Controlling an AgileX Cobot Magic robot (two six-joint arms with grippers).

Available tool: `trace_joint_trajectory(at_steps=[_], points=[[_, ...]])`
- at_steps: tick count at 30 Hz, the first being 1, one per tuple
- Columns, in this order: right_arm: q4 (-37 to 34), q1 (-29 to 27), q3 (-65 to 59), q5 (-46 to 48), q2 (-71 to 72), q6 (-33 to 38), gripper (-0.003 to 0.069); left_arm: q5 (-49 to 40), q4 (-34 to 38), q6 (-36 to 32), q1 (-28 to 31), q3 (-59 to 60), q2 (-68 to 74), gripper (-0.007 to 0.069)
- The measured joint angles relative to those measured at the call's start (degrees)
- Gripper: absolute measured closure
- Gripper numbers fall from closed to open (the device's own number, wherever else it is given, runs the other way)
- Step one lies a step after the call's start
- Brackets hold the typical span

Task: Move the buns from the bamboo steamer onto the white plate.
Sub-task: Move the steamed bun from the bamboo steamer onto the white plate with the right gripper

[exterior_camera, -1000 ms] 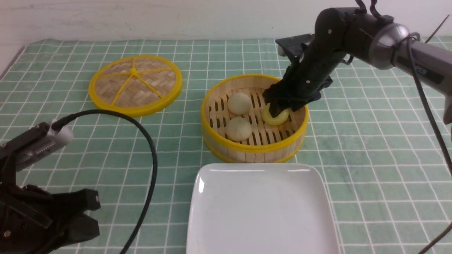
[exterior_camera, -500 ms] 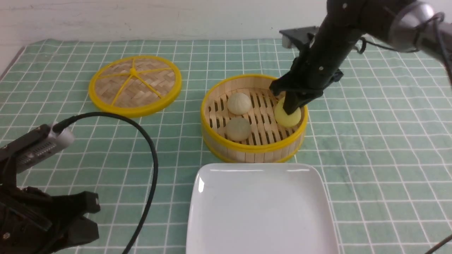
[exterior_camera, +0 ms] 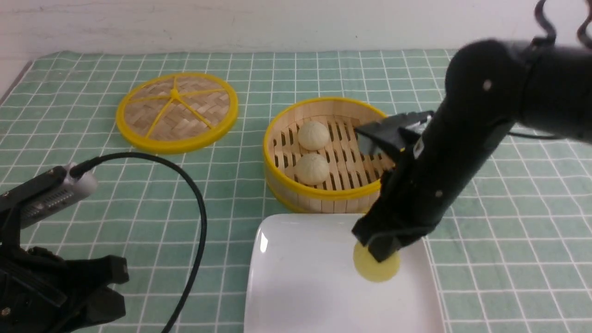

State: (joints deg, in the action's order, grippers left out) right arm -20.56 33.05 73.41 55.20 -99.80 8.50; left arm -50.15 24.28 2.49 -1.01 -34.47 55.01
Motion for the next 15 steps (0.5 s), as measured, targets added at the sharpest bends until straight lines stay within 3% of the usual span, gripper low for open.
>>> trace_joint_trajectory(at_steps=[4, 8, 12, 15], points=[[0.04, 0.13, -5.67, -11.10, -2.60, 0.00, 0.0552, 0.00, -0.42, 0.00, 0.00, 0.00, 0.00, 0.0559], [0.15, -0.17, -6.50, -13.32, -3.89, -0.05, 0.0385, -0.41, -0.85, 0.00, 0.00, 0.00, 0.00, 0.0556], [3.73, -0.44, -4.90, -10.34, -3.89, -0.64, 0.0193, -0.46, -2.95, 0.00, 0.00, 0.00, 0.00, 0.0556], [8.04, -1.51, -1.19, -1.48, -3.63, -3.40, 0.0134, -0.46, -5.26, 0.00, 0.00, 0.00, 0.00, 0.0556]])
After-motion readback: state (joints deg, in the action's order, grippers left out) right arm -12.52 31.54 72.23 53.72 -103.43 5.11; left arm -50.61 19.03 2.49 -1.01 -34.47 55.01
